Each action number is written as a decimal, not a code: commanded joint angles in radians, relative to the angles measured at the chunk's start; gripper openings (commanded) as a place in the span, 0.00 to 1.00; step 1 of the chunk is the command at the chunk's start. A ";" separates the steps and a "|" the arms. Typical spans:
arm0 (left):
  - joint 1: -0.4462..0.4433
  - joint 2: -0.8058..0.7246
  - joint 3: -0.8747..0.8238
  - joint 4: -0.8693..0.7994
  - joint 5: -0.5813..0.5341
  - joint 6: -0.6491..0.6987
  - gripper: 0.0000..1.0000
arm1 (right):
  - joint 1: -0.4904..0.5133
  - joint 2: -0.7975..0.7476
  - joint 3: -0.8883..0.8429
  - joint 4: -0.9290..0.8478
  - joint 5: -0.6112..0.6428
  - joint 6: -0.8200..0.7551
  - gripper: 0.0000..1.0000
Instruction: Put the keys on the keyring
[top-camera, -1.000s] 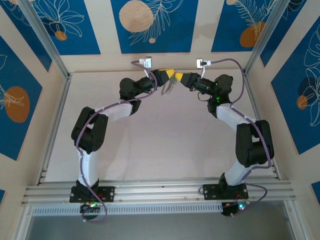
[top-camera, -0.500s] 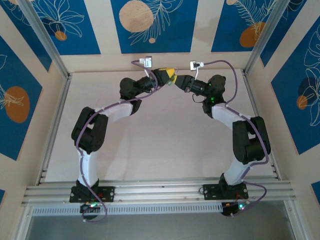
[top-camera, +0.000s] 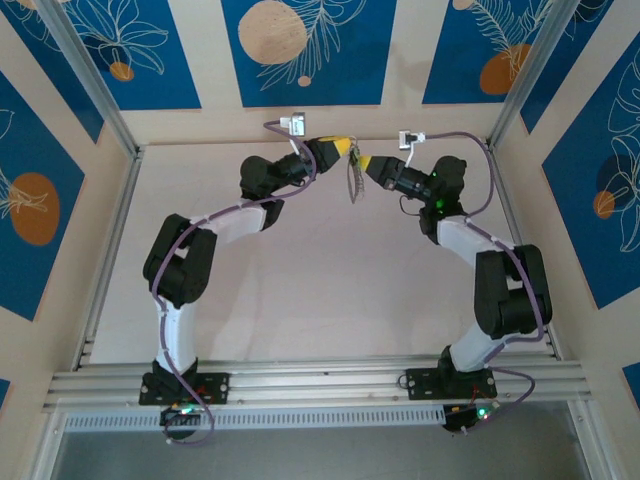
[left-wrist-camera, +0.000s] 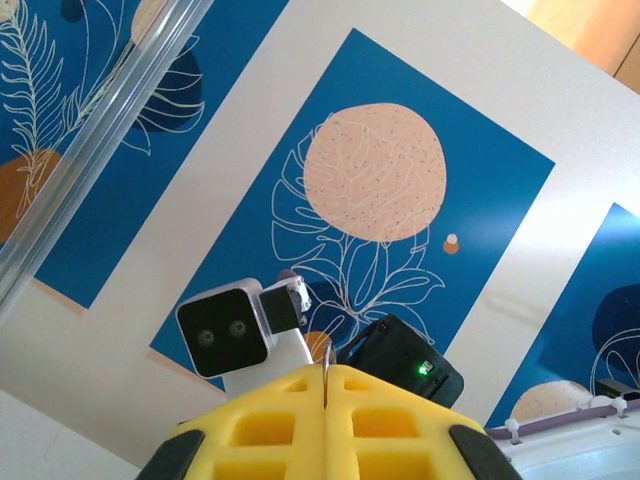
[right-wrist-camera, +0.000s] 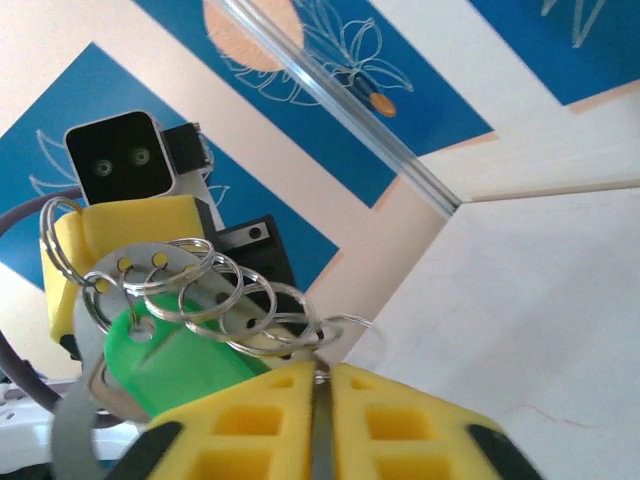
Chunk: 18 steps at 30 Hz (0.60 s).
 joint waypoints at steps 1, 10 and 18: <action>-0.013 -0.024 0.029 0.076 0.009 0.021 0.00 | -0.024 -0.086 -0.041 -0.066 0.030 -0.067 0.19; -0.015 -0.021 0.033 0.076 0.007 0.021 0.00 | -0.028 -0.191 -0.053 -0.086 0.050 -0.088 0.31; -0.020 -0.017 0.039 0.076 0.009 0.021 0.00 | 0.030 -0.163 0.038 -0.102 0.064 -0.100 0.32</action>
